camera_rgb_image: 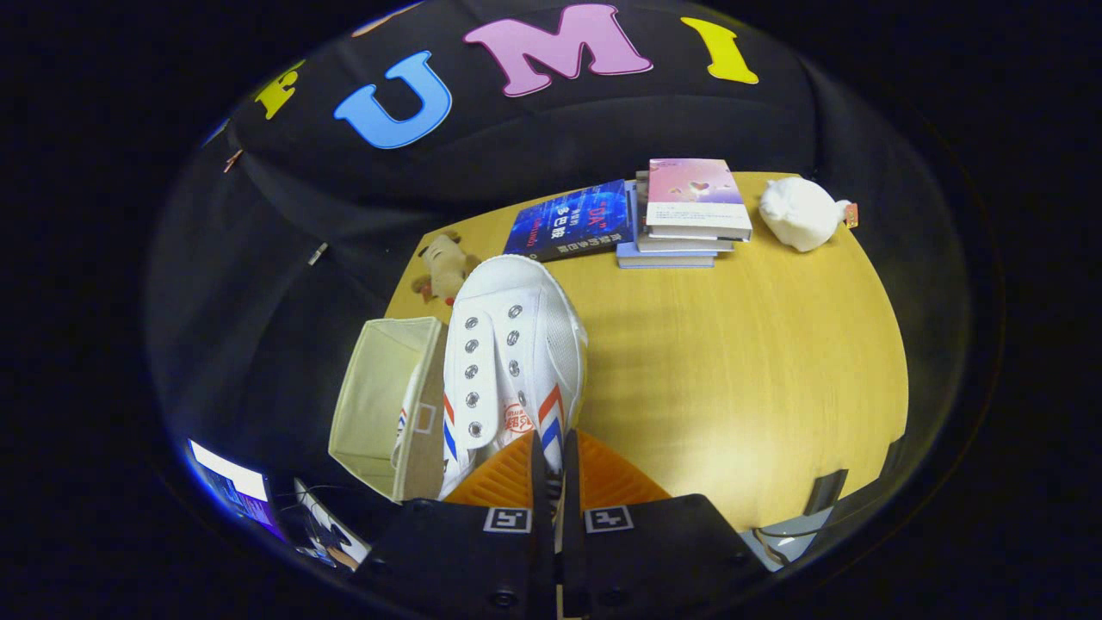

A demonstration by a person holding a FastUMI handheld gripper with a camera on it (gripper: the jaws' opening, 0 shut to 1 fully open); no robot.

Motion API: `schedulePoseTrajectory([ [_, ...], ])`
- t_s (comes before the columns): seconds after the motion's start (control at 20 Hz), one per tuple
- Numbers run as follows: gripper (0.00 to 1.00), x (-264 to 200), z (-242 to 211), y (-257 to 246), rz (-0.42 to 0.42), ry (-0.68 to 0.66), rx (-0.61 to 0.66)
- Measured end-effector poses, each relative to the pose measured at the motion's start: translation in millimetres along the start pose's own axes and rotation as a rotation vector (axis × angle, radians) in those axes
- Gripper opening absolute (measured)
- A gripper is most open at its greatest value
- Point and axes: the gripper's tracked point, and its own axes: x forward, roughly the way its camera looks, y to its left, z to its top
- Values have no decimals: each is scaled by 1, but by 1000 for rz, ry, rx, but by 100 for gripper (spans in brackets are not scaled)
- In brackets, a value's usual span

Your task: Open the storage box then place both shoes into the box .Put the left shoe in first, then the right shoe, with the right side of both shoes facing outward in a uniform manner.

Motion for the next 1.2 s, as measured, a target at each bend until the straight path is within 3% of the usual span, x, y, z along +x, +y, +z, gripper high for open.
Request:
schedulePoseTrajectory([
  [0.65,8,40,-23,172,145,2,-14],
  [1.2,8,52,-34,201,150,32,-47],
])
